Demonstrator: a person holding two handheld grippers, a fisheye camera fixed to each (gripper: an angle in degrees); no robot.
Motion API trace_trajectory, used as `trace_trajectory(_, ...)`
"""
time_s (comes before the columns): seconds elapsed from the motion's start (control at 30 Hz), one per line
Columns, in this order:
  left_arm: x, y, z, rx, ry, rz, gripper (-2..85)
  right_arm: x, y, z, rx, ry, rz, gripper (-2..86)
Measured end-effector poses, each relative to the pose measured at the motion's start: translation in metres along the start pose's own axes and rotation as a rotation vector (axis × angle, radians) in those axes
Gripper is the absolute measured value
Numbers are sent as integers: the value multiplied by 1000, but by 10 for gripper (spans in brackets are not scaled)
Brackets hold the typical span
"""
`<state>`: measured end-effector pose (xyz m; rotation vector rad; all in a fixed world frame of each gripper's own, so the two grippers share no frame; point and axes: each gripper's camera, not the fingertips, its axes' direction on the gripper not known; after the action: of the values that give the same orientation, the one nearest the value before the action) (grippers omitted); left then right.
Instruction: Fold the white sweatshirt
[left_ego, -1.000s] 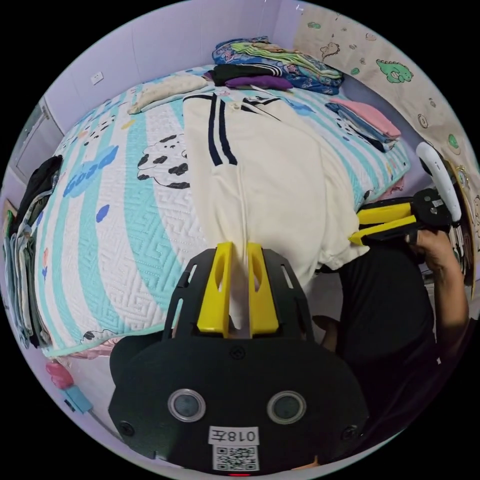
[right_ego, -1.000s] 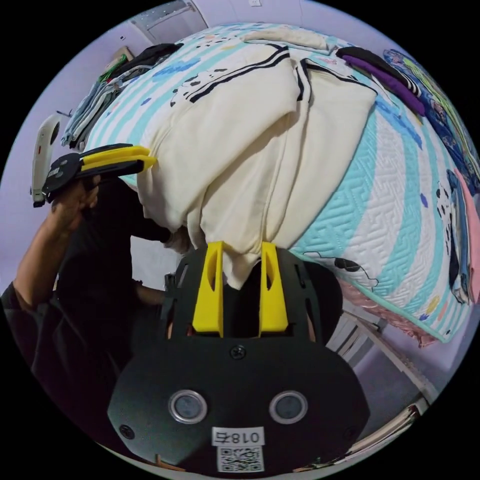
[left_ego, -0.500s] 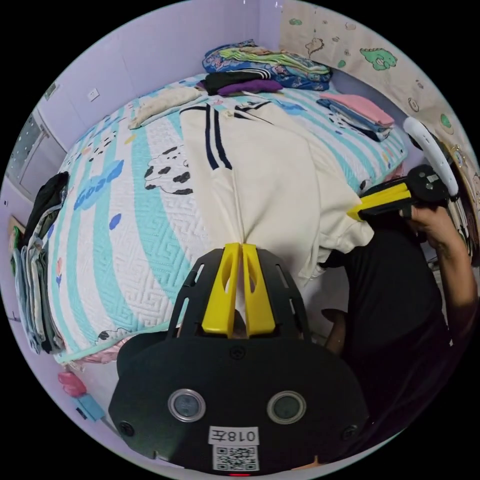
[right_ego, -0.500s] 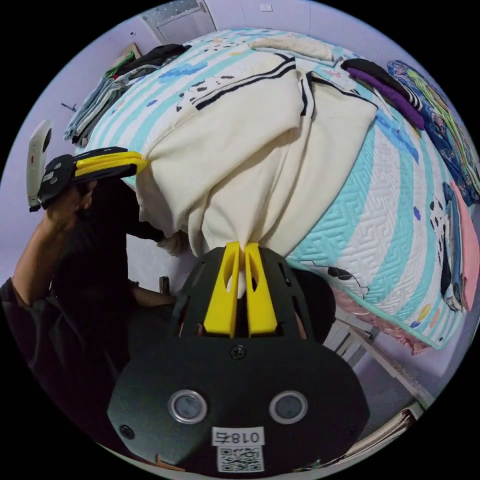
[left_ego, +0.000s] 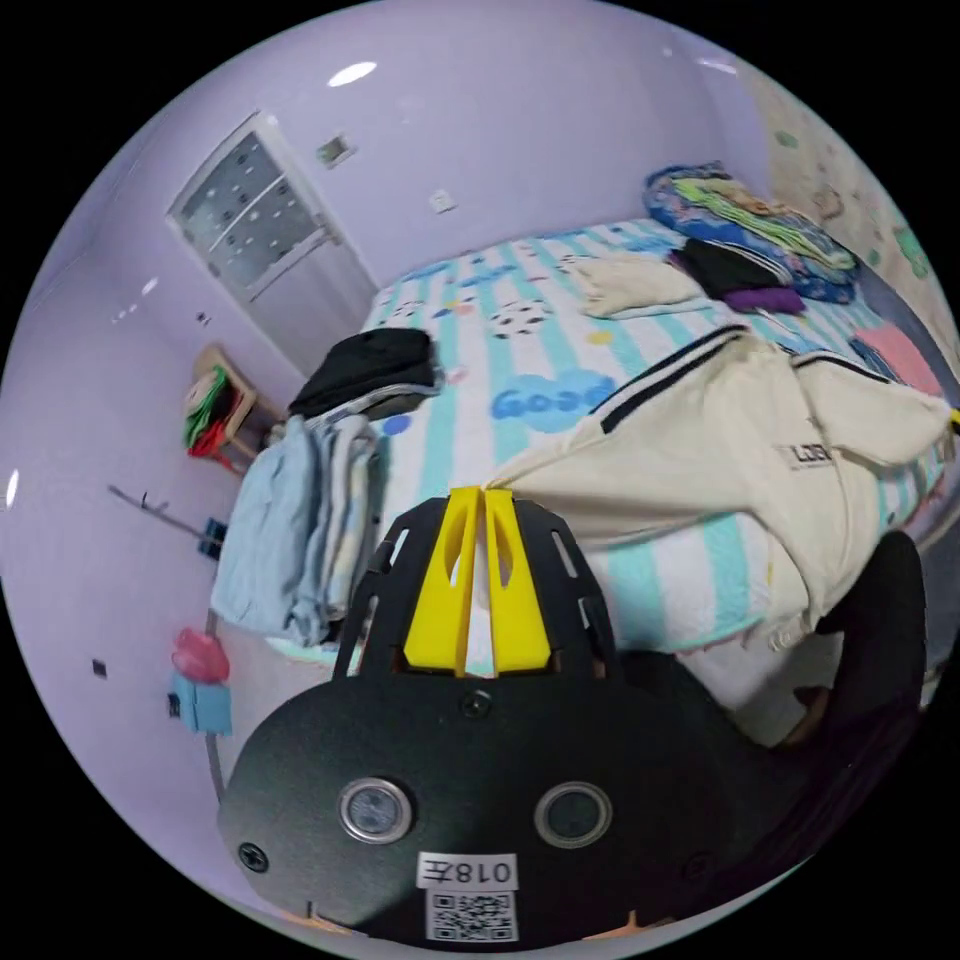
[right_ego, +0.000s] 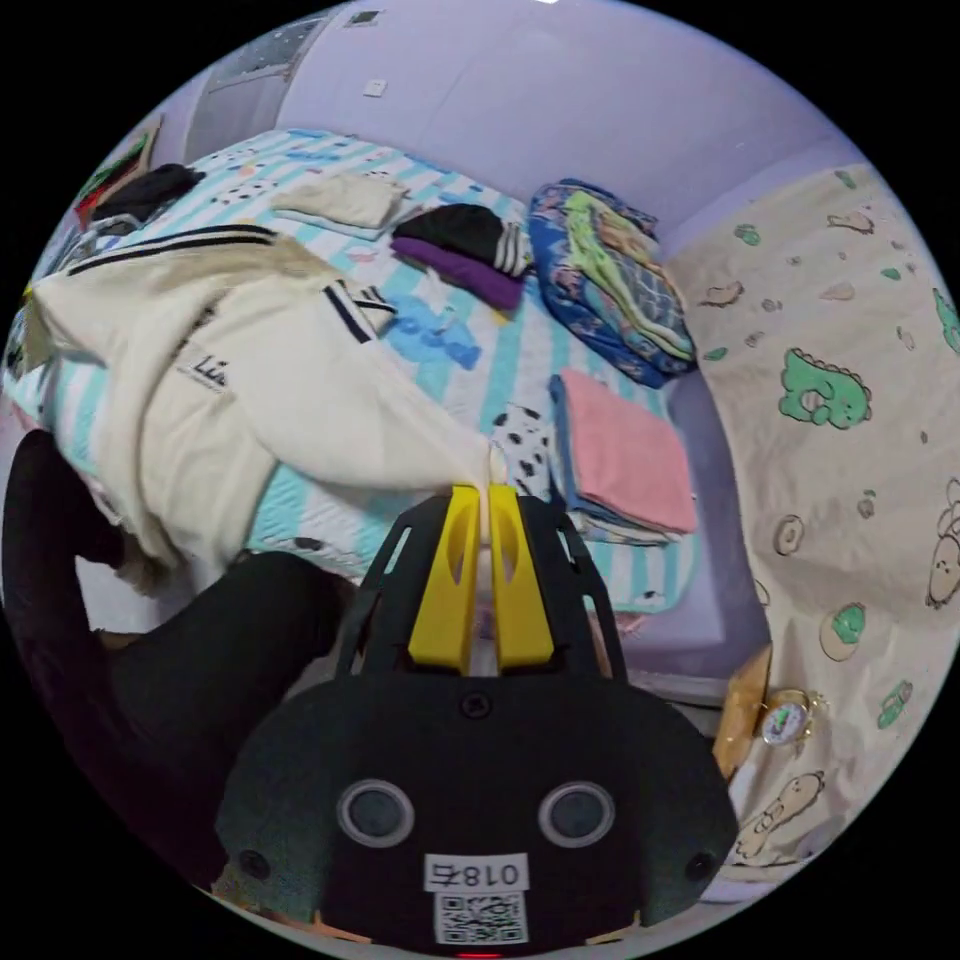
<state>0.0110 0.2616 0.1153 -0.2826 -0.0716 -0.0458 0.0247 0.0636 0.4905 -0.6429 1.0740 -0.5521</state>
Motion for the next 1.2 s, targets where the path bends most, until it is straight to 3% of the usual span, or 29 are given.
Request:
trace_trajectory(0.17, -73, -9, 77, -82, -84, -68, -8, 62, -18, 45, -145, 151, 120, 16)
trace_trajectory(0.27, -80, -24, 134, -157, -41, -68, -5, 74, -34, 78, -251, 176, 109, 30)
trace_trajectory(0.33, -76, -34, 169, -240, -52, -45, 2, 77, -43, 105, -393, 114, 83, 45)
trace_trajectory(0.43, -80, -45, 186, -157, -21, -49, 37, 86, -53, 106, -334, 54, 131, 65)
trace_trajectory(0.53, -89, -62, 196, -22, 205, -43, 85, 97, -64, 89, -149, -180, 166, 116)
trace_trajectory(0.6, -78, -80, 215, 4, 374, 34, 111, 85, -82, 82, -5, -454, 66, 133)
trace_trajectory(0.73, -19, -117, 283, -40, 592, 209, 134, 44, -112, 98, 20, -557, -101, 135)
trace_trajectory(0.93, 42, -116, 396, -246, 595, 348, 138, 5, -135, 162, -130, -708, -233, 149)
trace_trajectory(1.2, 29, -68, 420, -215, 618, 363, 144, 0, -88, 174, -224, -792, -271, 116)
